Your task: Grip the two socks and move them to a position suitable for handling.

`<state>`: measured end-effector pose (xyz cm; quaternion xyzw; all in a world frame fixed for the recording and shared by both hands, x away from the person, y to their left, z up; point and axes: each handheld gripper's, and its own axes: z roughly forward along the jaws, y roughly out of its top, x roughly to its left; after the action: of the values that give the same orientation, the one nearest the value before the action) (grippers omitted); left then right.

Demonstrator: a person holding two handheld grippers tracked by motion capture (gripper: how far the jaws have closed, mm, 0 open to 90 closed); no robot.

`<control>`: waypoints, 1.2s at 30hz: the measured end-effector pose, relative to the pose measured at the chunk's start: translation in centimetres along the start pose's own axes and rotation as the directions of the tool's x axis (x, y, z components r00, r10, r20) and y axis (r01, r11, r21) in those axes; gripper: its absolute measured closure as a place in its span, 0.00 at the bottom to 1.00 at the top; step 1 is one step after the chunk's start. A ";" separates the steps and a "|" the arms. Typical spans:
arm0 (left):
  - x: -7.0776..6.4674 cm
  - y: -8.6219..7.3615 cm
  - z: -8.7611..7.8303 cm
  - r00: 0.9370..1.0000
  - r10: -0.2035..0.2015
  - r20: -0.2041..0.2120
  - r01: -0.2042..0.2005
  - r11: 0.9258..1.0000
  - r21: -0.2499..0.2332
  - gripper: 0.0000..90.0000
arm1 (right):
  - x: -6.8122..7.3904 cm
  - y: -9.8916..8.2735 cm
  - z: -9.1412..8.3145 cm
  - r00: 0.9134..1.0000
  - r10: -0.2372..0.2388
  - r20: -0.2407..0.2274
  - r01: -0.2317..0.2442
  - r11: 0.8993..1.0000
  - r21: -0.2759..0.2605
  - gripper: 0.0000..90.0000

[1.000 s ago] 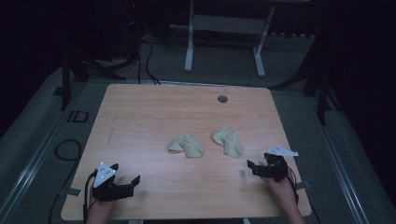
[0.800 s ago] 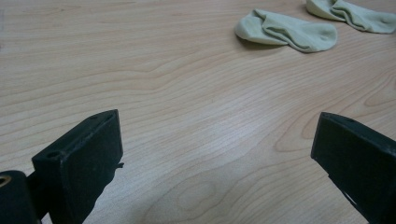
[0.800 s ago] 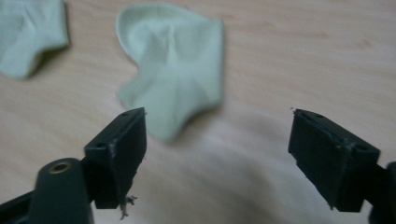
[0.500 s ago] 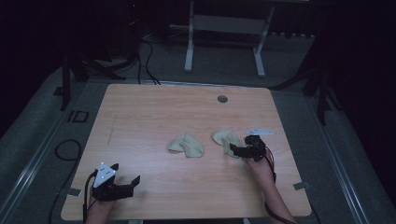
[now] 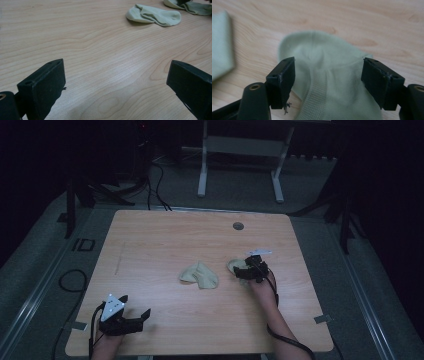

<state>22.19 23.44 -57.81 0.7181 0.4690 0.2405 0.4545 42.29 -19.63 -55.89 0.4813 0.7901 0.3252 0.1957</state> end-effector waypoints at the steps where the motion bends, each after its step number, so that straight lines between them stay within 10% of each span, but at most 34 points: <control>1: 0.0 0.0 0.0 1.000 -0.002 0.002 0.002 1.000 0.002 0.02 | 0.1 -0.2 0.2 1.000 -0.008 0.015 0.008 1.000 0.005 0.34; 4: 0.0 0.0 0.0 1.000 0.000 0.003 0.000 1.000 0.005 0.02 | 0.2 -0.4 0.2 0.999 -0.025 0.038 0.025 1.000 -0.006 0.38; 11: -0.1 0.0 0.1 1.000 -0.007 0.008 0.007 1.000 0.006 0.02 | 0.8 -0.2 -0.2 0.997 -0.065 0.041 0.065 0.998 0.004 0.85; 30: -0.5 0.2 0.3 1.000 -0.007 0.016 0.006 1.000 0.009 0.02 | 3.4 -1.4 -7.8 0.991 -0.093 -0.096 0.086 0.994 -0.072 0.88; 36: -0.5 0.3 0.0 1.000 -0.012 0.014 0.012 1.000 0.002 0.02 | 6.1 -3.9 -11.1 0.974 -0.115 -0.193 0.096 0.990 -0.104 0.88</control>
<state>22.12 22.95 -57.57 0.7173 0.4704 0.2321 0.4587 30.13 -19.09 -50.69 0.3939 0.8139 0.3977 0.1555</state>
